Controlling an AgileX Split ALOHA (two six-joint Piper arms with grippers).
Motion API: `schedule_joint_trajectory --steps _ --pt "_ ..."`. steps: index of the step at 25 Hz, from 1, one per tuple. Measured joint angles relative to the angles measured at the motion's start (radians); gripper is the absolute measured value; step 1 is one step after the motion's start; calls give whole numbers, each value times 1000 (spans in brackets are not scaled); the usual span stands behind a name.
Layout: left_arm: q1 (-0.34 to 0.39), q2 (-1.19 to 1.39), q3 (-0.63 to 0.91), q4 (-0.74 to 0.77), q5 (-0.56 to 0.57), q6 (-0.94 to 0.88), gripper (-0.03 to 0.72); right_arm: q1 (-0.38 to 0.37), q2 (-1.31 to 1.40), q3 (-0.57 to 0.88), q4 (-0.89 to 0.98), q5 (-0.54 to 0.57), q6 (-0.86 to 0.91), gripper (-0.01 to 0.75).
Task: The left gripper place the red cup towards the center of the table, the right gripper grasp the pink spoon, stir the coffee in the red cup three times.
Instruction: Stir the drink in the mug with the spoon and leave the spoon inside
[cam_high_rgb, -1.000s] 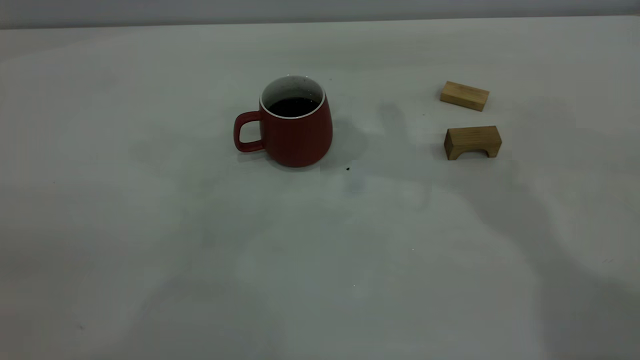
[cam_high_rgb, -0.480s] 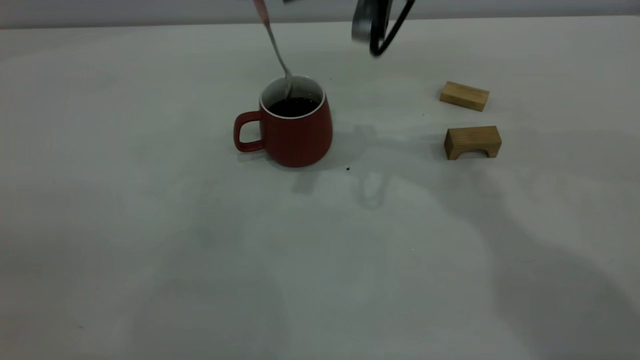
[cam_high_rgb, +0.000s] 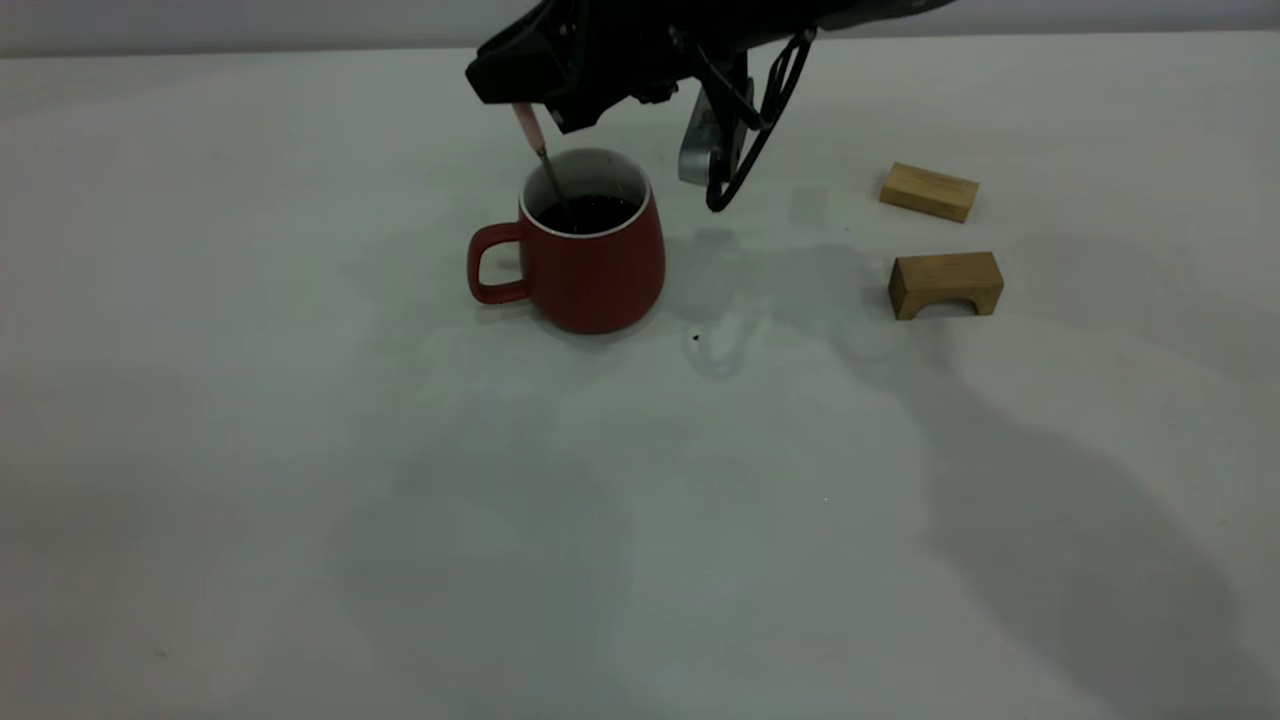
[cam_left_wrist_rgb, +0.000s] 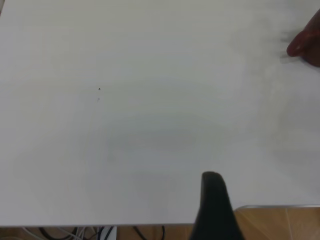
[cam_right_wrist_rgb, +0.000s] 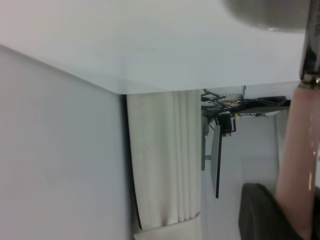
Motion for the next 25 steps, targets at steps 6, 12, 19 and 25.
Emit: schedule_joint_trajectory --steps 6,12,19,25 --pt "0 0 0 0 0 0 595 -45 2 -4 -82 43 94 139" --pt "0 0 0 0 0 0 595 11 2 -6 -52 29 154 139" --pt "0 0 0 0 0 0 595 -47 2 -7 -147 65 152 139" --pt "0 0 0 0 0 0 595 -37 2 -7 -184 113 274 141"
